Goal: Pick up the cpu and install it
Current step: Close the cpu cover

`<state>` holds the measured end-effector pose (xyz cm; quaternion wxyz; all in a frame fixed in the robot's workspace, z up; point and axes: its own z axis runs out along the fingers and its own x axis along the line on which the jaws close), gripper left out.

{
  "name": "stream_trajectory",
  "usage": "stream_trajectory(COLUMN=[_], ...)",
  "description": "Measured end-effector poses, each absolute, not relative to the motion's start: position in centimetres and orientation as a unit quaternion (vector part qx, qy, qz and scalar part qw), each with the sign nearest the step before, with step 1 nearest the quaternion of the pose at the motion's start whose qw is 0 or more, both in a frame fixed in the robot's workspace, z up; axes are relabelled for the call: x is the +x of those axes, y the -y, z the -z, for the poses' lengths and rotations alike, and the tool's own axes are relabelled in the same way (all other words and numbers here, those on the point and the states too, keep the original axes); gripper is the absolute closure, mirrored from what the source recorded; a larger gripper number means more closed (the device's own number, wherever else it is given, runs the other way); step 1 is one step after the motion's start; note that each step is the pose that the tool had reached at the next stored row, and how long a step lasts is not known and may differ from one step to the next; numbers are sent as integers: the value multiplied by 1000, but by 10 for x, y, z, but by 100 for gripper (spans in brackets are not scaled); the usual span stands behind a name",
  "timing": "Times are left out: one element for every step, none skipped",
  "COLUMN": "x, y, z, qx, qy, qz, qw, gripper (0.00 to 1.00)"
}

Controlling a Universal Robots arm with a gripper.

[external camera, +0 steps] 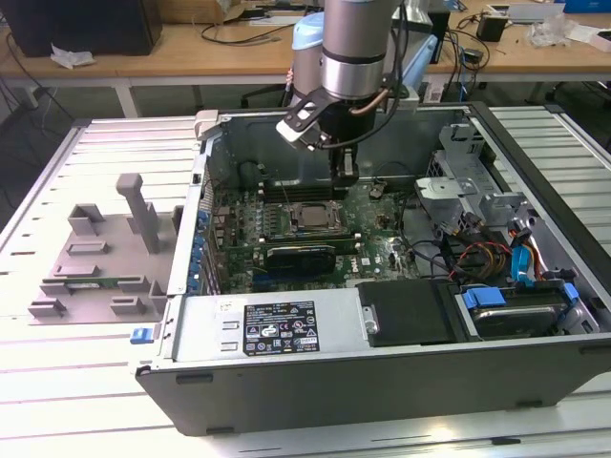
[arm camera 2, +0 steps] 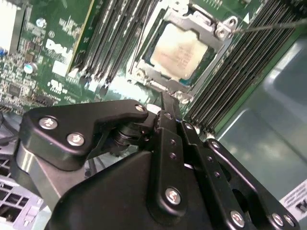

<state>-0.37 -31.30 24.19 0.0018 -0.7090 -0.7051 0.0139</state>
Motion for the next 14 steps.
stream_trajectory(x=[-7,-10,-13,-15,-18,-21,-24,-28,-33,-39,-43,-46,-47,-48], y=[313,313,313,313,313,313,313,313,313,313,313,313,313,313], z=[-240,-239,-238,-236,-234,-230,-227,-225,-224,-221,-220,-219,-218,-217], qx=[-709,-709,-709,-709,-709,-709,-709,-709,-709,-709,-709,-709,-709,-709], qy=[705,705,705,705,705,705,705,705,705,705,705,705,705,705], qz=[-14,-14,-14,-14,-14,-14,-14,-14,-14,-14,-14,-14,-14,-14], qw=[2,2,2,2,2,2,2,2,2,2,2,2,2,2], gripper=[89,89,89,89,89,89,89,89,89,89,89,89,89,89])
